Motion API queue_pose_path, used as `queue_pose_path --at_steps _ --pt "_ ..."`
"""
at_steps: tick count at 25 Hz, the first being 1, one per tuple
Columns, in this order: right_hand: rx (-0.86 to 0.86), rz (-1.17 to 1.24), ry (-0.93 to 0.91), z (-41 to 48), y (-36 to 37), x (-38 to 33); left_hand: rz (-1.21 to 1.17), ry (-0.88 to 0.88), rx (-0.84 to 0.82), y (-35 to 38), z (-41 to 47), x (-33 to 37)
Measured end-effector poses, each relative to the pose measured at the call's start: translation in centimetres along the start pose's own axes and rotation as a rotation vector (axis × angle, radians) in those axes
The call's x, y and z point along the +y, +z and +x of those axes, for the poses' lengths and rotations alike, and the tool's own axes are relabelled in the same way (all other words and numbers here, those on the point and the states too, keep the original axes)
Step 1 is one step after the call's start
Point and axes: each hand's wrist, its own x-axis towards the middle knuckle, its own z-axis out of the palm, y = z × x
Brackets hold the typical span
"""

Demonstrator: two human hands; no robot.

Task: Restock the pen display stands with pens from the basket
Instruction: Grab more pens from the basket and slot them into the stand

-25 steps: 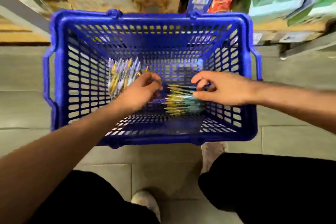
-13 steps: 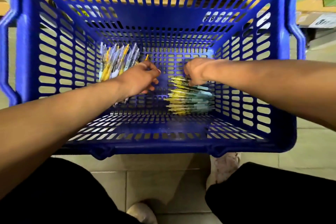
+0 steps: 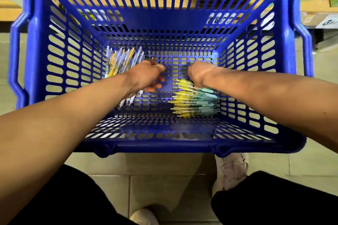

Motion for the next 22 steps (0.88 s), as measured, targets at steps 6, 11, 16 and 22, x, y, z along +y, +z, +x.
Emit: queue_pose_path --at_steps 6,11,16,22 --pt "0.093 0.173 -0.052 -0.3 0.2 -0.2 0.066 -0.015 0.013 -0.6 0.0 -0.9" --pt "0.081 0.171 -0.066 -0.6 0.2 -0.2 0.071 -0.023 0.021 -0.8 -0.6 -0.9" --pt "0.041 0.148 -0.069 -1.3 -2.1 -0.9 0.003 -0.046 0.037 -1.4 -0.8 -1.2" --pt "0.186 0.562 -0.299 -2.3 -6.4 -6.2 -0.156 -0.034 0.108 -1.4 -0.8 -1.1"
